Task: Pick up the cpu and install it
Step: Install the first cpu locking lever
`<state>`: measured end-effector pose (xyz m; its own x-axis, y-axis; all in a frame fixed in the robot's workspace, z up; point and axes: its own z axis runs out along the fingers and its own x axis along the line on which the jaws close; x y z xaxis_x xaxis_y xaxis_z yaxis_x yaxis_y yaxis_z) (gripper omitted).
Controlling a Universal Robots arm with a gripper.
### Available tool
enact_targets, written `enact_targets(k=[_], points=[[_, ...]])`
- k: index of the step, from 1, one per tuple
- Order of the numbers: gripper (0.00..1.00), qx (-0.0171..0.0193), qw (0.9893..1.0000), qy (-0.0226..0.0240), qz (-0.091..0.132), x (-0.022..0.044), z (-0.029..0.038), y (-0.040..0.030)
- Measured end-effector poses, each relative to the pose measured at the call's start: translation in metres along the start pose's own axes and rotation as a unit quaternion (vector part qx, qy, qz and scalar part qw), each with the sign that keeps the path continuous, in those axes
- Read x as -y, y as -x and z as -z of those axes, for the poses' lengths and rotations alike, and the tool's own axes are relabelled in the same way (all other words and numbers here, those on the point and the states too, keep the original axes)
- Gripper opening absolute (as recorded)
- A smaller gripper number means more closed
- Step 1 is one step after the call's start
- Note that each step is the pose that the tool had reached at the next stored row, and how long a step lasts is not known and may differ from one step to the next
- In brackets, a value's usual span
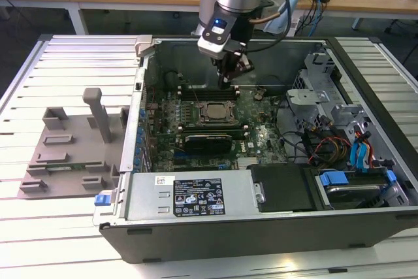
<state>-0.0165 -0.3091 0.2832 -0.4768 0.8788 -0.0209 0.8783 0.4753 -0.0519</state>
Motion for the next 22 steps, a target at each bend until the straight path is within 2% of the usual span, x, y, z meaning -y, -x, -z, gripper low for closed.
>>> enact_targets(k=[3,10,22], points=[[0.11,0.0009,0.9998,0.0004,0.018,0.0000,0.0000,0.0000],[0.11,0.0021,0.9992,0.0009,0.041,0.0000,0.0000,0.0000],[0.11,0.0030,0.9984,0.0012,0.057,-0.0003,0.0000,0.0001]])
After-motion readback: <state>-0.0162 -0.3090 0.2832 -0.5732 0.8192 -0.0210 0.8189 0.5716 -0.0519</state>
